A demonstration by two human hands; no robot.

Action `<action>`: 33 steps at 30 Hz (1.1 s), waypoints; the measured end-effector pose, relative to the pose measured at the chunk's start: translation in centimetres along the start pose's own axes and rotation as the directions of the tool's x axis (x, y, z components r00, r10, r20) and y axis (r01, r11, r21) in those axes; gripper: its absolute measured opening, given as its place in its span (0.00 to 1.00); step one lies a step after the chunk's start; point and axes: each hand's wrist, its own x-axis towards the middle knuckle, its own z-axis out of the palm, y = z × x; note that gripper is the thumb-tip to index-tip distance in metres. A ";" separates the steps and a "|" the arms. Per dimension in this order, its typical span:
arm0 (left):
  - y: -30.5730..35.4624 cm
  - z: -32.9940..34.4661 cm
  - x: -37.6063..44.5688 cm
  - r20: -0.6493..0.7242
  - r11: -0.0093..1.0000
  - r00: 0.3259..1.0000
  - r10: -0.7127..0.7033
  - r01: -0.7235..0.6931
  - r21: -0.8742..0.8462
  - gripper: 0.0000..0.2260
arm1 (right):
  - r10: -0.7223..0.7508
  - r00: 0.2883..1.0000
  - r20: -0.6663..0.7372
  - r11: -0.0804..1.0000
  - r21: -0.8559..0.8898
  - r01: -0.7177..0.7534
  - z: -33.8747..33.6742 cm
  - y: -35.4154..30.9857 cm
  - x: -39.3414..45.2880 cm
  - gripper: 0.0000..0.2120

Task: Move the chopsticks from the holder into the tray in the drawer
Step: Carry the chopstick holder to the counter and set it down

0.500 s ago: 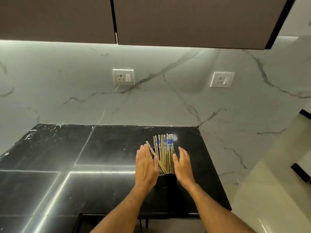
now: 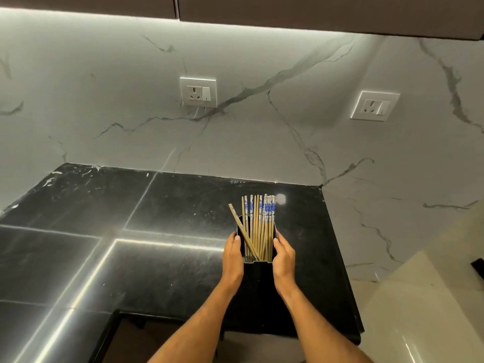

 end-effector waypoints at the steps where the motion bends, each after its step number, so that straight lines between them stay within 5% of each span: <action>1: 0.1 0.0 -0.1 -0.005 1.000 1.000 0.007 -0.007 -0.013 0.16 | -0.011 1.000 0.001 1.000 0.005 0.011 0.1 0.0 0.1 0.18; 17: 3.0 -10.9 -7.6 -0.371 0.992 0.923 0.104 -0.121 -0.023 0.16 | -0.153 0.907 0.392 0.986 0.115 0.117 8.6 -1.2 -8.5 0.19; 24: 3.0 -20.8 -17.0 -0.601 0.986 0.796 0.069 -0.144 -0.078 0.17 | -0.147 0.810 0.567 0.989 0.091 0.116 14.6 0.2 -19.7 0.18; 33: 0.5 -33.5 -35.8 -0.807 0.984 0.588 0.055 -0.171 -0.057 0.12 | -0.157 0.571 0.805 0.986 0.099 0.132 18.3 4.3 -40.2 0.21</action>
